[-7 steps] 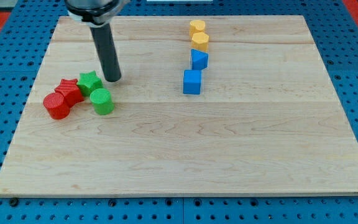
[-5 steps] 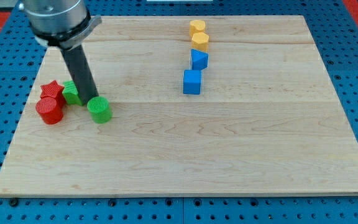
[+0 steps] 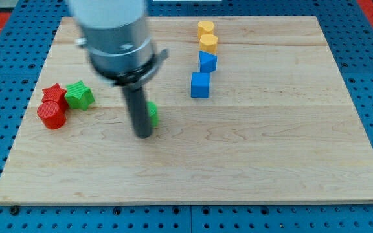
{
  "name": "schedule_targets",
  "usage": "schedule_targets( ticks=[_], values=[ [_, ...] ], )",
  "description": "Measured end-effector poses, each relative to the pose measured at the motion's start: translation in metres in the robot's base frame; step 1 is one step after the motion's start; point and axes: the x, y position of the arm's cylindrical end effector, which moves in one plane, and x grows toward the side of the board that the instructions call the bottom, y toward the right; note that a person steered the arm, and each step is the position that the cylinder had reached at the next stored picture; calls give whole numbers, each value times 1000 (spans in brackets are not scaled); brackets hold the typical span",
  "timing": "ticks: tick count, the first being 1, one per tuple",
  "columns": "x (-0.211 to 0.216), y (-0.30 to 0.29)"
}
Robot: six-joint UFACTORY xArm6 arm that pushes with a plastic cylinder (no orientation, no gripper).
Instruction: Move green circle towards center right of the board
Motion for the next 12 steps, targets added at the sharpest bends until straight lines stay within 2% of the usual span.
schedule_targets(
  ticks=[1,2,3,4,6,7,8,9,10,11,12],
  values=[
    [-7,25],
    [5,-14],
    [-10,-73],
    [-32,-49],
    [-27,116],
    [-38,69],
    [-81,67],
    [-89,105],
    [-85,68],
    [-72,62],
    [-46,87]
  ],
)
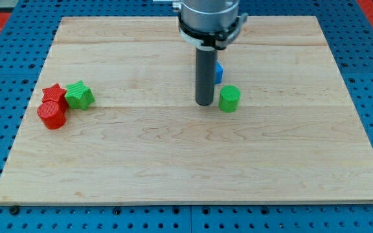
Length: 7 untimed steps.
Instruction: Move green circle towards center right of the board
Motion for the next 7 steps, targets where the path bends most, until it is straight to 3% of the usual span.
schedule_targets(
  ticks=[1,2,3,4,7],
  values=[
    [4,53],
    [0,59],
    [-39,16],
    [-51,45],
    [-21,76]
  ],
)
